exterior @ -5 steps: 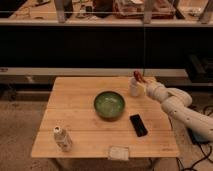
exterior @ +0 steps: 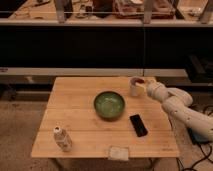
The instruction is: Place the pepper in the ceramic cup
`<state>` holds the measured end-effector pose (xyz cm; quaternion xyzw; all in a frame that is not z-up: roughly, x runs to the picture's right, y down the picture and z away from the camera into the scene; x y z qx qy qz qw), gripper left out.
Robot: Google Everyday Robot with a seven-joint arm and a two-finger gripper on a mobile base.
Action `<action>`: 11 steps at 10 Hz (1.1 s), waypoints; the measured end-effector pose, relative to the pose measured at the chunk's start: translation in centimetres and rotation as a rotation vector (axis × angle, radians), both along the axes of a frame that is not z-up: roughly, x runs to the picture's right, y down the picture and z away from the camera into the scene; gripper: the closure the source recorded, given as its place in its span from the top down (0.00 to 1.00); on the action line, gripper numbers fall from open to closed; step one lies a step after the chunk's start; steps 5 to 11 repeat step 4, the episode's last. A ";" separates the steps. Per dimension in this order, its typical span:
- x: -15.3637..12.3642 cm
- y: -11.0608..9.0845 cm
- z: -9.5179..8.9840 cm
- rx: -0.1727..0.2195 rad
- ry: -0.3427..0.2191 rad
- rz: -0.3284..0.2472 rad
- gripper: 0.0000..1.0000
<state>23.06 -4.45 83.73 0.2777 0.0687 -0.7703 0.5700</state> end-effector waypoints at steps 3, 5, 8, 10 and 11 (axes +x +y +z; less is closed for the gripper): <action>-0.1 -0.1 -0.1 0.002 -0.001 -0.002 0.80; -0.1 -0.1 -0.1 0.002 -0.001 -0.001 0.80; -0.1 -0.1 -0.1 0.002 -0.001 -0.001 0.80; -0.1 -0.1 -0.1 0.002 -0.001 -0.001 0.80; -0.1 -0.1 -0.1 0.002 -0.001 -0.001 0.80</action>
